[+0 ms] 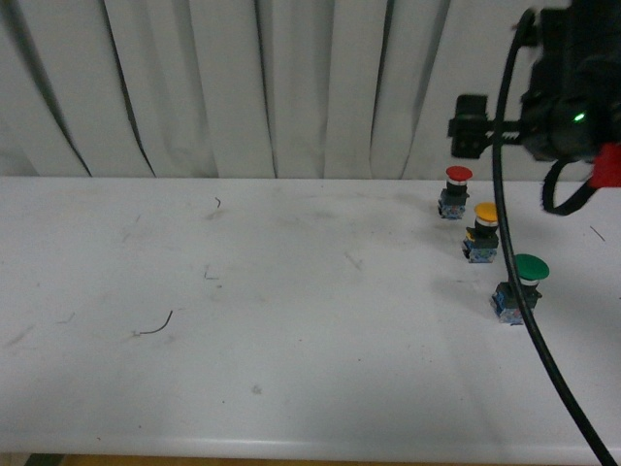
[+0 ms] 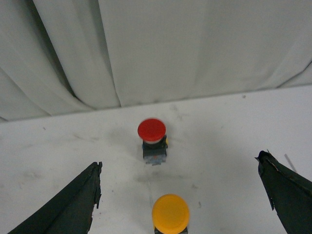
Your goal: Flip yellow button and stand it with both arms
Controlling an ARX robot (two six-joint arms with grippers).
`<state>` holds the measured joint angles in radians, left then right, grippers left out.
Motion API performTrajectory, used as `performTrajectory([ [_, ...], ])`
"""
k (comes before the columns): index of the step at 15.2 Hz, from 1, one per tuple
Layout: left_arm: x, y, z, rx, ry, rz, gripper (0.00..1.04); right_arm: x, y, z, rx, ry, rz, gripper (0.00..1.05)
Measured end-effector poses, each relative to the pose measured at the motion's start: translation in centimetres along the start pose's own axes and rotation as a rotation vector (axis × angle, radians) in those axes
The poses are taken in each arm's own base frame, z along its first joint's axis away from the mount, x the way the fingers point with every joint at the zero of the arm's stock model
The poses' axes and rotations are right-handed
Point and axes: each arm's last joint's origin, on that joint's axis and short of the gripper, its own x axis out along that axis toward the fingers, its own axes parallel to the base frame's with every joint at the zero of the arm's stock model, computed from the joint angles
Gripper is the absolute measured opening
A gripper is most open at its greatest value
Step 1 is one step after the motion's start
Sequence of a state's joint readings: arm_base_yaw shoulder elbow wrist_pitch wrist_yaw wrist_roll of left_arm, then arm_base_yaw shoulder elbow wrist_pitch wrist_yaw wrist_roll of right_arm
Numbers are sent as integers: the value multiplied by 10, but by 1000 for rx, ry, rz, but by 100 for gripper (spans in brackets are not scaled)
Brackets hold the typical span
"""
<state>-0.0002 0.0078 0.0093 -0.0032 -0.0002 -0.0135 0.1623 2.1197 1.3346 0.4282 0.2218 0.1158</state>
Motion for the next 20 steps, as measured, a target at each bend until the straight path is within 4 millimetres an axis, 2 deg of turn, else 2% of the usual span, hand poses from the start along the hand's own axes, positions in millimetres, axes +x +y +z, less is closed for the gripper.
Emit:
performTrajectory([
  [2,0,0,0,0,0,0,98,-54,-26,17,49,-113,58,98],
  [4,0,0,0,0,0,0,98,-121,-51,18,89,-188,131,98],
  [6,0,0,0,0,0,0,98,-182,-69,2,99,-172,190,98],
  [7,0,0,0,0,0,0,98,-237,-84,-22,90,-188,197,95],
  [8,0,0,0,0,0,0,98,-260,-88,-26,47,-252,121,84],
  [10,0,0,0,0,0,0,98,-300,-93,-48,-17,-269,85,60],
  [13,0,0,0,0,0,0,98,-330,-96,-63,-34,-348,84,27],
  [15,0,0,0,0,0,0,98,-331,-96,-72,-39,-358,83,3],
  [17,0,0,0,0,0,0,98,-328,-97,-85,-42,-331,82,2],
  [20,0,0,0,0,0,0,98,-330,-97,-89,-41,-356,83,2],
])
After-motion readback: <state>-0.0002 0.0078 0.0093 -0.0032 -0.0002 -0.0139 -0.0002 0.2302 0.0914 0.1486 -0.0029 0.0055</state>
